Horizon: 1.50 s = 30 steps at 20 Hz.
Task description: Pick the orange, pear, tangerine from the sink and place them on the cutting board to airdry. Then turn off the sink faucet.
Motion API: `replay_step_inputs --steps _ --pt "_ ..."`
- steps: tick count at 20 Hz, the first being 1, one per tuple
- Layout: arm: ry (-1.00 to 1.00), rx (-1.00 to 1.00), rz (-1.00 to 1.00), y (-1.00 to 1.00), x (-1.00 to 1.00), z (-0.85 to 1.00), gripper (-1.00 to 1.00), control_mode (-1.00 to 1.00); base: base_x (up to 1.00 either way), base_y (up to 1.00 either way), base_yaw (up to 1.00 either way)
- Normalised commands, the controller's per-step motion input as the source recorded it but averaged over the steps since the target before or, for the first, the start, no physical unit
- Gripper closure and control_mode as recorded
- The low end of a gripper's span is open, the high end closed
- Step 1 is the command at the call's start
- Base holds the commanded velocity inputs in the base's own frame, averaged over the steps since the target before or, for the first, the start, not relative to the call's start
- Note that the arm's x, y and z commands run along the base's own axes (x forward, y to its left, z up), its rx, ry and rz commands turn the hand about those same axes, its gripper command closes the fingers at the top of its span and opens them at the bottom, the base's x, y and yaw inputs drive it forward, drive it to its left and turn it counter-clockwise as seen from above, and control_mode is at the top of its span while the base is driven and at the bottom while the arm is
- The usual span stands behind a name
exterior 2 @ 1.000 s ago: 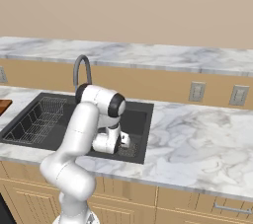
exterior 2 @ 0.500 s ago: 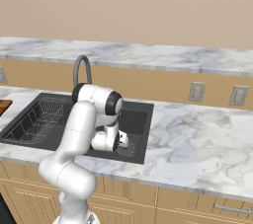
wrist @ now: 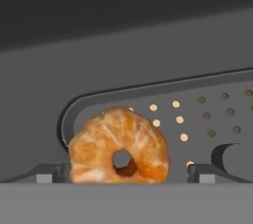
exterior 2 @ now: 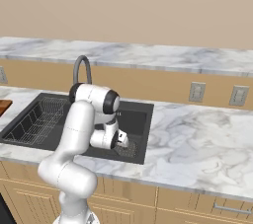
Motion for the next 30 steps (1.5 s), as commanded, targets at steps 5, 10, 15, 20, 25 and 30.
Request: replay_step_inputs --steps 5,10,15,20,25,30 --pt "0.02 0.0 0.0 0.03 0.22 -0.26 1.0 -1.0 0.0 0.0 0.0" --pt "0.0 0.0 0.0 0.0 0.05 -0.05 1.0 -1.0 0.0 0.0 0.0" --pt "0.0 0.0 0.0 0.0 0.0 0.01 1.0 -1.0 0.0 0.0 0.0" --pt "0.0 0.0 0.0 -0.01 0.0 0.21 1.0 -1.0 0.0 0.0 0.0" --pt "0.0 0.0 0.0 -0.13 0.0 0.42 1.0 -1.0 0.0 0.0 0.0" --pt "0.0 0.0 0.0 -0.24 -0.12 0.41 1.0 -1.0 0.0 0.0 0.0"
